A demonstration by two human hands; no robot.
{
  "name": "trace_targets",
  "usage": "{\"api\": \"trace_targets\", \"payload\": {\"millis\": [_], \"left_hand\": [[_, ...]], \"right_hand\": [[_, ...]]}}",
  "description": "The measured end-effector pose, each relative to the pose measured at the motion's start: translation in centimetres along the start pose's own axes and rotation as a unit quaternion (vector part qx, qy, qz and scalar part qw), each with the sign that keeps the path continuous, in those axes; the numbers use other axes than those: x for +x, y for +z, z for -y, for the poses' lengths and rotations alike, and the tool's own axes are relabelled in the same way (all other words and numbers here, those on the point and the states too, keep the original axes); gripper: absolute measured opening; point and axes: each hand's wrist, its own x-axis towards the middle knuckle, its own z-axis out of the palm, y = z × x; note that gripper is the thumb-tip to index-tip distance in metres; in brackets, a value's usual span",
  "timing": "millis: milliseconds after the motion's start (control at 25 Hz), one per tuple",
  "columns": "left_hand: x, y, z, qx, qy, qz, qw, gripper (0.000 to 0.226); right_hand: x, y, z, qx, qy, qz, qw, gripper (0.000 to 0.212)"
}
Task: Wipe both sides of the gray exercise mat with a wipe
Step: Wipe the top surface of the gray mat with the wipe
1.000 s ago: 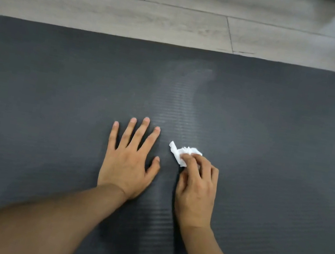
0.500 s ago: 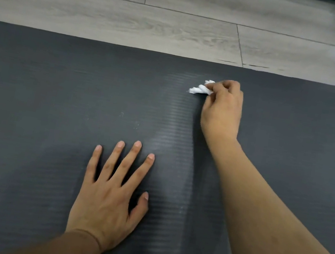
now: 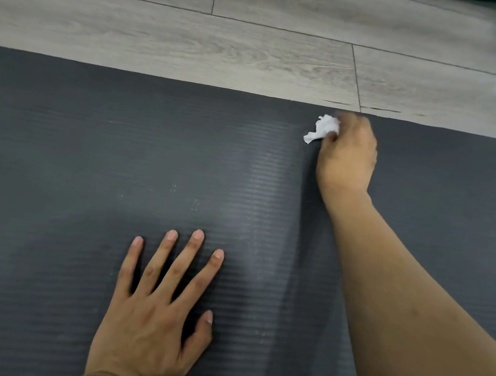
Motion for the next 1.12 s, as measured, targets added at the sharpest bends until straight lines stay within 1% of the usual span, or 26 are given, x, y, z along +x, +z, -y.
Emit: {"api": "trace_targets", "payload": {"millis": [40, 80, 160, 200, 240, 280, 320, 360, 440, 480, 520, 640, 680, 760, 840, 1000, 1120], "left_hand": [[0.0, 0.0, 0.0, 0.001, 0.001, 0.0, 1.0, 0.072], [0.1, 0.0, 0.0, 0.001, 0.002, 0.001, 1.0, 0.072], [0.1, 0.0, 0.0, 0.0, 0.003, 0.002, 1.0, 0.072], [0.1, 0.1, 0.0, 0.0, 0.002, 0.002, 1.0, 0.072], [0.1, 0.2, 0.0, 0.002, 0.001, 0.006, 1.0, 0.072], [0.0, 0.2, 0.0, 0.004, 0.0, 0.01, 1.0, 0.072], [-0.1, 0.1, 0.0, 0.005, -0.002, 0.013, 1.0, 0.072], [0.0, 0.0, 0.0, 0.006, -0.004, 0.016, 1.0, 0.071], [0.2, -0.1, -0.1, 0.018, -0.005, 0.027, 0.999, 0.07], [0.2, -0.2, -0.1, 0.023, -0.007, 0.03, 0.999, 0.07], [0.2, -0.2, -0.1, 0.024, -0.008, 0.029, 0.999, 0.07], [0.0, -0.1, -0.1, 0.017, -0.013, 0.026, 0.999, 0.069], [0.1, 0.0, -0.1, 0.015, -0.016, 0.023, 1.0, 0.068], [0.0, 0.0, -0.1, 0.008, -0.017, 0.02, 1.0, 0.068], [0.0, 0.2, -0.2, 0.004, -0.02, 0.024, 1.0, 0.067], [-0.5, -0.9, -0.2, 0.008, -0.026, 0.058, 0.998, 0.066], [-4.5, -2.4, -1.9, 0.006, -0.023, 0.101, 0.995, 0.06]], "right_hand": [[-0.5, 0.8, 0.5, 0.002, -0.018, 0.021, 1.0, 0.025], [-1.2, 1.6, 1.2, 0.007, -0.078, 0.046, 0.996, 0.024], [-2.4, 2.3, 2.0, 0.013, -0.226, 0.101, 0.969, 0.023], [-2.2, 2.3, 1.7, 0.006, -0.249, 0.109, 0.962, 0.024], [-1.6, 2.2, 1.0, -0.009, -0.216, 0.094, 0.972, 0.025], [-1.2, 1.8, 0.4, -0.02, -0.135, 0.068, 0.988, 0.025], [-1.5, 1.5, 0.2, -0.027, -0.079, 0.045, 0.996, 0.024], [-2.8, 1.3, 0.8, -0.019, -0.089, 0.036, 0.995, 0.023], [-7.9, 0.0, 2.5, 0.026, -0.193, 0.073, 0.978, 0.021], [-11.2, -1.2, 2.8, 0.048, -0.227, 0.092, 0.968, 0.022], [-15.1, -2.7, 2.4, 0.062, -0.224, 0.1, 0.968, 0.025], [-27.8, -7.5, -0.4, 0.074, -0.089, 0.066, 0.991, 0.035], [-31.5, -8.6, -1.0, 0.071, -0.066, 0.046, 0.994, 0.034], [-36.1, -9.3, -1.8, 0.059, -0.051, 0.011, 0.997, 0.033], [-36.5, -9.0, -1.9, 0.068, -0.044, 0.0, 0.997, 0.032], [-36.3, -9.8, -1.1, 0.053, -0.041, 0.043, 0.997, 0.031], [-36.3, -9.6, -1.3, 0.035, -0.044, 0.036, 0.998, 0.032]]}}
